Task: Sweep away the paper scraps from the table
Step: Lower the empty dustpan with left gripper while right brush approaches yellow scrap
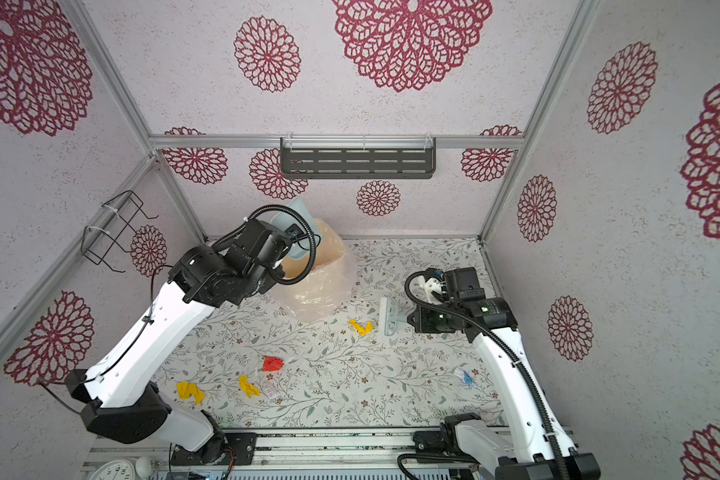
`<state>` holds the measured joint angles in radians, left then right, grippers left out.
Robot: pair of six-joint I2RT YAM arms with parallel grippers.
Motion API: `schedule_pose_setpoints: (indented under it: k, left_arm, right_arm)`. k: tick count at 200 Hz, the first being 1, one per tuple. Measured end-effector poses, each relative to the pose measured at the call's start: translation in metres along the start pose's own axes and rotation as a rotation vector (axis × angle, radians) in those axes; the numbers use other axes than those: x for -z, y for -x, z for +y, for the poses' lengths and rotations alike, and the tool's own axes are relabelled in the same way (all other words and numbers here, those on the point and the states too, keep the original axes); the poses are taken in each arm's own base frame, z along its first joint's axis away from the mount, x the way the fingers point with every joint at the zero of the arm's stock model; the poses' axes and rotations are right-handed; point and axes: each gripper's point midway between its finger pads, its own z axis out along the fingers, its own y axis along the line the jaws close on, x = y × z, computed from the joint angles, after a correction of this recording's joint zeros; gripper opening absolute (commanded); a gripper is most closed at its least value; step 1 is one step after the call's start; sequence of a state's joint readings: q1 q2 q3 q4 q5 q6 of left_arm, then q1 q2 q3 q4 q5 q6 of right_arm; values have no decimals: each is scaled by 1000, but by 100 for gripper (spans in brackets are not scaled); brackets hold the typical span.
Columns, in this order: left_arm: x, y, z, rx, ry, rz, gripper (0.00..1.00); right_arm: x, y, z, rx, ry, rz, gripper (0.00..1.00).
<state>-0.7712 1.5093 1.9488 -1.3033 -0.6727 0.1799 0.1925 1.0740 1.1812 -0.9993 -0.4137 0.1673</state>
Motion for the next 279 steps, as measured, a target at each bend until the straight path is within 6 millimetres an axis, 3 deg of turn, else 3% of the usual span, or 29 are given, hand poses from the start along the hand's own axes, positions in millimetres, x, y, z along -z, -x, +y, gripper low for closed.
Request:
schedule_pose_setpoints:
  k: [27, 58, 113, 143, 179, 211, 279]
  left_arm:
    - [22, -5, -21, 84, -102, -57, 0]
    - [33, -16, -66, 120, -237, -60, 0]
    - [26, -61, -160, 196, -457, 44, 0]
    - [21, -90, -198, 282, -545, 98, 0]
    - [-3, -132, -242, 346, -593, 226, 0]
    - [-16, -160, -264, 374, -608, 298, 0]
    - [-33, -177, -291, 423, -652, 352, 0]
  right_arm:
    - [0, 7, -4, 28, -29, -4, 0]
    - [-4, 15, -13, 80, -110, 10, 0]
    - [-25, 17, -15, 242, -254, 103, 0]
    - [-40, 15, -20, 305, -312, 155, 0]
    - [-59, 12, -26, 380, -371, 223, 0]
    - [-75, 14, -20, 445, -392, 258, 0]
    - [-103, 29, 1, 590, -425, 290, 0]
